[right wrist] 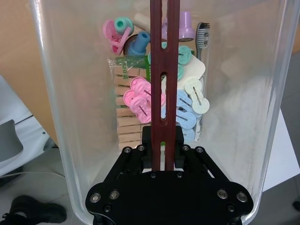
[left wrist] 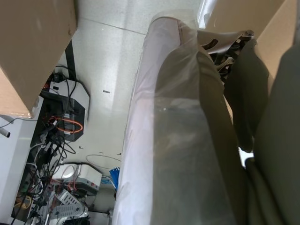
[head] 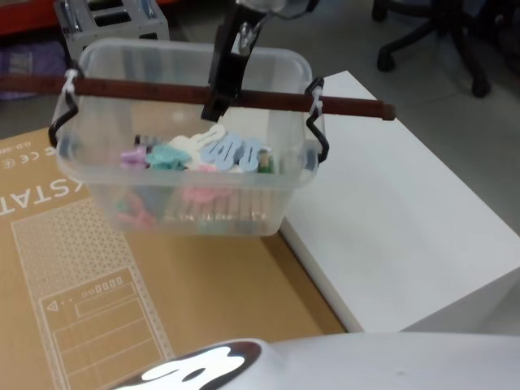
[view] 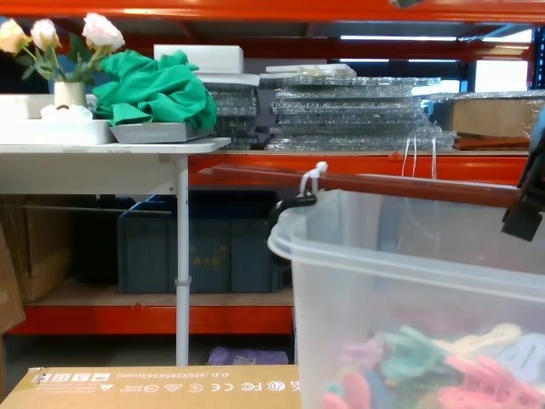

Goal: Use one hand to grasp the basket and place it at the designated location.

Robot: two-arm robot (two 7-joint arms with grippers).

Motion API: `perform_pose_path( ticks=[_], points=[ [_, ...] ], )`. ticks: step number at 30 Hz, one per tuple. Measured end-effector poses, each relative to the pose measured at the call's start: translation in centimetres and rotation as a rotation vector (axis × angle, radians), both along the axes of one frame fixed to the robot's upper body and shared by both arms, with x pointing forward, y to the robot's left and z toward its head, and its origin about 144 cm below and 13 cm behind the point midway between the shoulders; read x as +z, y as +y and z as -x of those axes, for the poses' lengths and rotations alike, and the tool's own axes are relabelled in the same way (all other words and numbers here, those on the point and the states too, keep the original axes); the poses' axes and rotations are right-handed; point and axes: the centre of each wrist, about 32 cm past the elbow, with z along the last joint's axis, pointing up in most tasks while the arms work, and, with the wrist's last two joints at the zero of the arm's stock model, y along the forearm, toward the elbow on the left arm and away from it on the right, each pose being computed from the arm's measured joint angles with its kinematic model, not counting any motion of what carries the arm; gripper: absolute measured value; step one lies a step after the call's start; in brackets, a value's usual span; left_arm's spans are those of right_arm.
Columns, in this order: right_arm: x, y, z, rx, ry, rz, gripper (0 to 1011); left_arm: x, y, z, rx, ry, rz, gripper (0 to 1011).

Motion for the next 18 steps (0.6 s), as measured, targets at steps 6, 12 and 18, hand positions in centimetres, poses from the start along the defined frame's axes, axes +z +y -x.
perform_pose_path(
  ticks=[6,12,18],
  points=[
    [-0.4,1.2,0.7,0.068,-0.003,0.011,233,0.0,0.0,0.0,0.000,0.000,0.000,0],
    [-1.1,2.9,1.5,0.180,-0.007,0.019,233,0.0,0.0,0.0,0.000,0.000,0.000,0],
    [-2.0,4.0,2.0,0.275,-0.011,0.022,233,0.0,0.0,0.0,0.000,0.000,0.000,0]
  ],
)
